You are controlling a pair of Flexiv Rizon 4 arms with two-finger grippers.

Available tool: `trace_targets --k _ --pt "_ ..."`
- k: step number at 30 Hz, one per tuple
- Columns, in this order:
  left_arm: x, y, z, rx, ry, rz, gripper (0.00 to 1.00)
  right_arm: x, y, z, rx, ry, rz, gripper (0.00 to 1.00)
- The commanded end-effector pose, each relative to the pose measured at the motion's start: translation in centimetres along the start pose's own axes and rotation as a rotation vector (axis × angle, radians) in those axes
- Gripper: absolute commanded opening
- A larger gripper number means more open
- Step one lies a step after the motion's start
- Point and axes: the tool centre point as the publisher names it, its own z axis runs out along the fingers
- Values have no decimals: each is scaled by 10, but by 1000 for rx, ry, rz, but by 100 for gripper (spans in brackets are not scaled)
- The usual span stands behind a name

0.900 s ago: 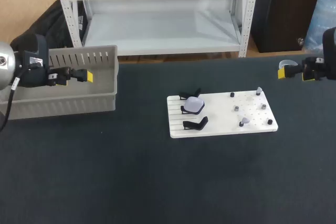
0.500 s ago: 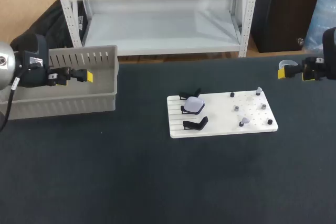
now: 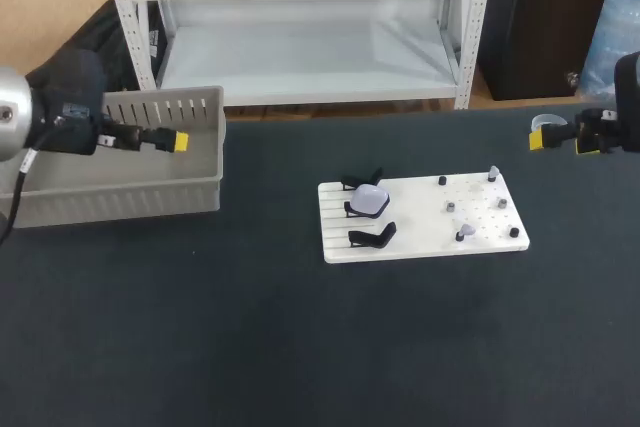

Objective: Pick up each earbud case from the left stands, insert the matching earbuds, close the lid, and place the case in the box.

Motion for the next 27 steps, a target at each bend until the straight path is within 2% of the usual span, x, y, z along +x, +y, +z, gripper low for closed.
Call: trace_targets --k 1,3,4,24,26,27 --pt "10 -4 -12 571 -335 722 100 0 0 0 -1 1 0 100" --pt "8 -14 -10 667 -323 809 100 0 0 0 -1 1 0 100" --pt "6 -20 -6 638 -275 855 100 0 0 0 -1 1 0 100" --pt "6 -20 -6 638 -275 855 100 0 0 0 -1 1 0 100" --pt "7 -27 1 627 -264 833 100 0 0 0 -1 1 0 100" --pt "8 -32 5 611 -271 782 100 0 0 0 -1 1 0 100"
